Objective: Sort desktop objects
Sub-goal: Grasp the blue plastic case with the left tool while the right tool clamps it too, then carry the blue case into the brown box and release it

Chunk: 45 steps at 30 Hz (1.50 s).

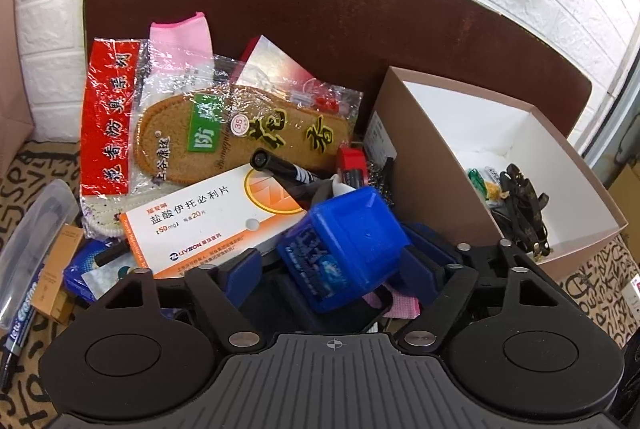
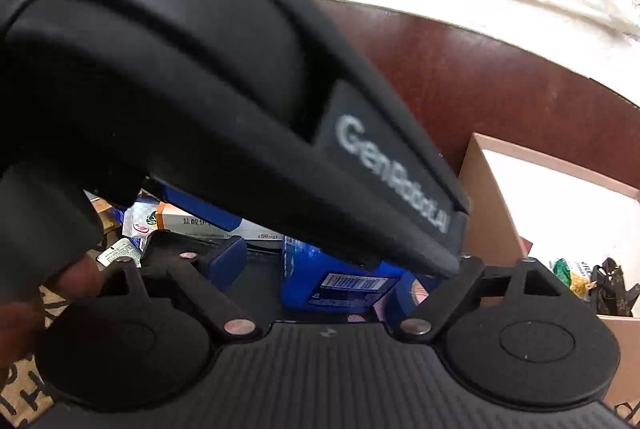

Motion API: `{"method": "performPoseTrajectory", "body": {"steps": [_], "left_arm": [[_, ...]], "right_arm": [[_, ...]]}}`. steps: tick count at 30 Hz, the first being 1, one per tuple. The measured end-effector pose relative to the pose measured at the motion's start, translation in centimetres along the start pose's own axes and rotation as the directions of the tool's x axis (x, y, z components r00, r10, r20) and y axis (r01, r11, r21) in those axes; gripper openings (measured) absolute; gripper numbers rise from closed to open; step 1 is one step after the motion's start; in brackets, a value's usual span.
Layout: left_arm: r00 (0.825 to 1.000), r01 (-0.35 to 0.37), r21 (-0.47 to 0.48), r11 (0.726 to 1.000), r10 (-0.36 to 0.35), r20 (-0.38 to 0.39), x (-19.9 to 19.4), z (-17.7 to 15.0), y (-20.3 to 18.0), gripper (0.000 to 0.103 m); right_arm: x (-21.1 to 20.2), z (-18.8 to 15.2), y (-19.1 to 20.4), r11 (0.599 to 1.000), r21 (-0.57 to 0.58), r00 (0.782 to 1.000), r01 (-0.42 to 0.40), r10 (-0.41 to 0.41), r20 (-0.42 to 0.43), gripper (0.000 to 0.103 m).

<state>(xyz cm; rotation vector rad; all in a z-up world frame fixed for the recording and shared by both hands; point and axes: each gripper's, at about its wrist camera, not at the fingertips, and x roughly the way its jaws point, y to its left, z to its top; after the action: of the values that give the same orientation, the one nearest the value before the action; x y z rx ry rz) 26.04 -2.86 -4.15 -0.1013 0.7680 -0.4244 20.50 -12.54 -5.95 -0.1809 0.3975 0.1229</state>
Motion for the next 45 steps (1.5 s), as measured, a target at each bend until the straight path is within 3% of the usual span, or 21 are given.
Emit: {"method": "performPoseTrajectory", "body": {"steps": [2,3,14,25,30,36,45], "left_arm": [[1.0,0.02,-0.007,1.0,-0.02,-0.007,0.0,0.0,0.0,0.076],[1.0,0.025,-0.012,1.0,-0.026,-0.011,0.0,0.0,0.0,0.072],[0.998,0.04,-0.04,0.998,-0.042,-0.039,0.1,-0.2,0.2,0.062],[1.0,0.019,-0.046,0.999,-0.019,-0.009,-3.8,-1.4,-2.1,0.057],[0.999,0.008,-0.012,1.0,-0.007,0.042,-6.2,-0.7,-4.7,0.058],[0.993,0.041,0.078,0.996,-0.049,0.109,-7.9,1.0,-9.6,0.057],[0.985,0.123,0.198,0.972,-0.144,0.092,-4.0,3.1,-17.0,0.057]], "right_arm": [[-0.3,0.0,-0.3,1.0,0.011,1.0,0.009,-0.009,0.006,0.072],[-0.4,0.0,-0.5,1.0,0.017,1.0,0.005,-0.005,0.003,0.071],[-1.4,-0.2,-1.0,1.0,0.019,1.0,-0.016,0.016,-0.022,0.07],[-7.0,-0.9,-1.5,0.998,0.031,0.999,-0.053,0.053,-0.012,0.065],[-10.3,-0.2,-2.3,0.998,0.037,0.998,-0.046,0.044,0.039,0.064],[-14.7,1.1,-5.0,0.999,0.049,0.992,0.007,-0.013,0.122,0.064],[-18.6,0.7,-12.8,0.984,0.104,0.977,0.143,-0.158,0.144,0.064]]}}
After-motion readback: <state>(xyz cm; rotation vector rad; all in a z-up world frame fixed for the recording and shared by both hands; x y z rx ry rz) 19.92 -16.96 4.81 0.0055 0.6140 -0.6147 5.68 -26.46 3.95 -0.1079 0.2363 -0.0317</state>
